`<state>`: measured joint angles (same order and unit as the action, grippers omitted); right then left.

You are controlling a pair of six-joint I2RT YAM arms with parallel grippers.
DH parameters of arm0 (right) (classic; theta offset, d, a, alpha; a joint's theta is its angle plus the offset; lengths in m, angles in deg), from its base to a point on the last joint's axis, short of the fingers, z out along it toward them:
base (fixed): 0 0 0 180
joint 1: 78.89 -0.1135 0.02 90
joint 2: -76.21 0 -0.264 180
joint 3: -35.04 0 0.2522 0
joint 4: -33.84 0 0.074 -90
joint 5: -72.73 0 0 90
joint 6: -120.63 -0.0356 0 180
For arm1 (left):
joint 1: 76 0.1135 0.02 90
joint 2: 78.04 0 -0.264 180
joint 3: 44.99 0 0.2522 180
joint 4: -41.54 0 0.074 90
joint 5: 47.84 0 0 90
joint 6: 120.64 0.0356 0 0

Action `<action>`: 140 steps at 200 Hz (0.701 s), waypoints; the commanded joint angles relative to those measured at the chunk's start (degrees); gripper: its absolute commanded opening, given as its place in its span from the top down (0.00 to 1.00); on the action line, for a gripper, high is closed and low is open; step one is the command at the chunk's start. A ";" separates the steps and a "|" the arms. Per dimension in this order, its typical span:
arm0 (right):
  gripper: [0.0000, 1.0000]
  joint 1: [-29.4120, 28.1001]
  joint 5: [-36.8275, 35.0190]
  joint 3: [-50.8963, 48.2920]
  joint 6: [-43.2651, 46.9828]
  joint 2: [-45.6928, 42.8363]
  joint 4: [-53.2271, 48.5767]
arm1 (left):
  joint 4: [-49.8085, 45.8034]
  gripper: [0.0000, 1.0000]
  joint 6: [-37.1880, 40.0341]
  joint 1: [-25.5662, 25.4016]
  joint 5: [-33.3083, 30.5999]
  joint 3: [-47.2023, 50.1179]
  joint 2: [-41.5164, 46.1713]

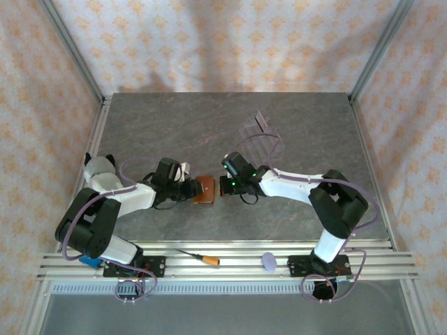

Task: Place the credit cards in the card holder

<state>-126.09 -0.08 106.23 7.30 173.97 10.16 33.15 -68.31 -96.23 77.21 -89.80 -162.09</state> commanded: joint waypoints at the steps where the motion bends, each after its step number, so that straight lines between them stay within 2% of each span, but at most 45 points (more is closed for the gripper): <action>1: 1.00 0.18 2.26 0.66 -3.83 -0.09 1.93 | -1.68 0.72 -2.32 -1.98 -3.44 1.25 -2.16; 44: 1.00 0.19 4.07 2.54 -6.48 1.55 3.25 | 2.18 0.71 -7.44 -3.85 -3.35 3.04 0.16; 90: 1.00 0.80 5.70 3.81 -6.30 3.00 2.95 | 0.28 0.71 -6.94 -3.77 -3.56 2.85 2.07; 113: 1.00 0.98 6.67 4.46 -6.16 3.83 2.89 | -2.60 0.71 -5.95 -3.76 -5.97 2.33 3.25; 140: 1.00 1.06 7.01 5.21 -5.68 4.61 2.77 | -7.85 0.69 -4.56 -3.77 -11.79 1.78 6.39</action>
<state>-125.32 6.35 109.21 1.69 177.31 12.48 33.50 -74.32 -99.66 72.34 -88.16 -158.68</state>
